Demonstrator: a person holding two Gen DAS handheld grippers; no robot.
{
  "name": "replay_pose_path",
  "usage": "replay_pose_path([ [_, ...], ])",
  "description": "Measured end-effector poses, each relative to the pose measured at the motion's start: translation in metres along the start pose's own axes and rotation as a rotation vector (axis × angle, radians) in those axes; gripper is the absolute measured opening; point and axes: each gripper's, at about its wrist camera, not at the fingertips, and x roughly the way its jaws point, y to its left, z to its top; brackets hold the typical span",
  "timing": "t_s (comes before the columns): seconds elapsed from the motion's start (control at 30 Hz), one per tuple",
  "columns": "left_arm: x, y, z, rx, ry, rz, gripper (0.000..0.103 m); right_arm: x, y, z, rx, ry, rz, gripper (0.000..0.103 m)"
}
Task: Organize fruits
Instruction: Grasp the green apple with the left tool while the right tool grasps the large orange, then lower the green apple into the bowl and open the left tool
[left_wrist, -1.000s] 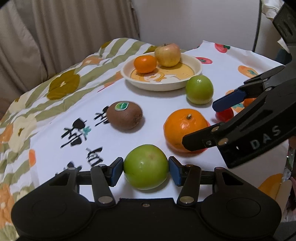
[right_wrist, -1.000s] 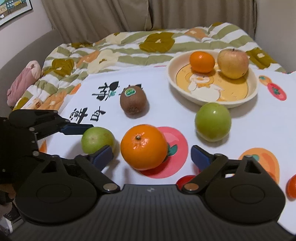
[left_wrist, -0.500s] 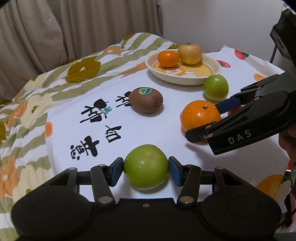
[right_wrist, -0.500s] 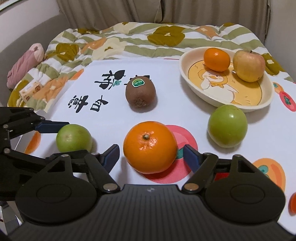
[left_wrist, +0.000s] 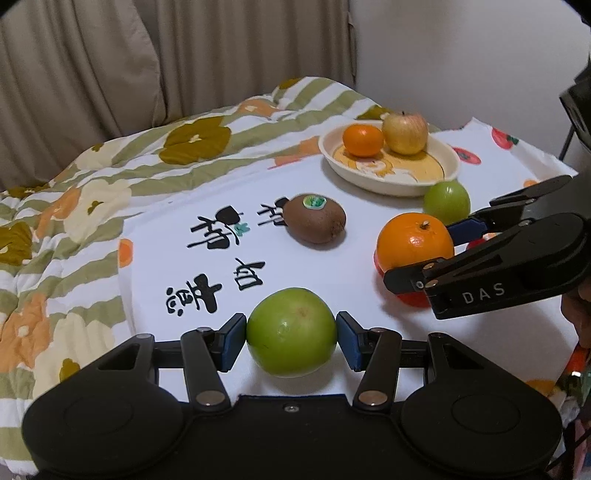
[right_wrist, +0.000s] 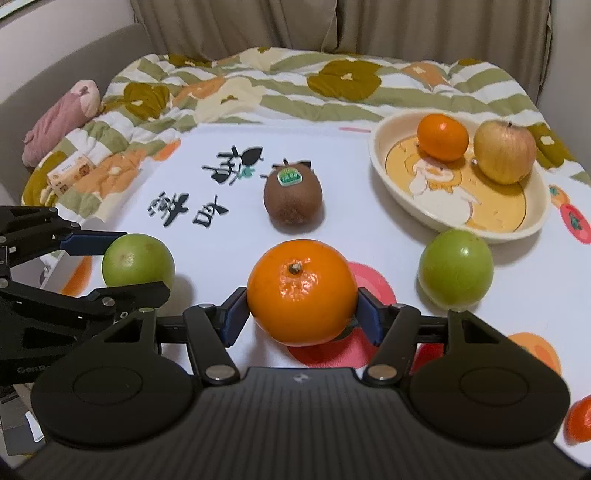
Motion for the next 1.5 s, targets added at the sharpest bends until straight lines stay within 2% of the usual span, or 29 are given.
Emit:
replay_pose_path([
  [0.37,-0.041,-0.018,0.033,-0.097,-0.068,0.033,0.057,-0.057,-0.024,0.024,0.018,-0.073,0.015,0.077],
  [0.77,-0.053,-0.062,0.089,-0.141,-0.126,0.087,0.057,-0.096,-0.095,0.046,0.008,-0.117,0.029,0.077],
  [1.17,-0.001,-0.115,0.137,-0.154,-0.116,0.095,0.057,-0.076,-0.191,0.068,-0.013,-0.098,0.026,0.077],
  [1.5,0.069,-0.139,0.162,-0.161,-0.065,0.072,0.057,-0.046,-0.237,0.072,-0.039,-0.072,0.054,0.077],
])
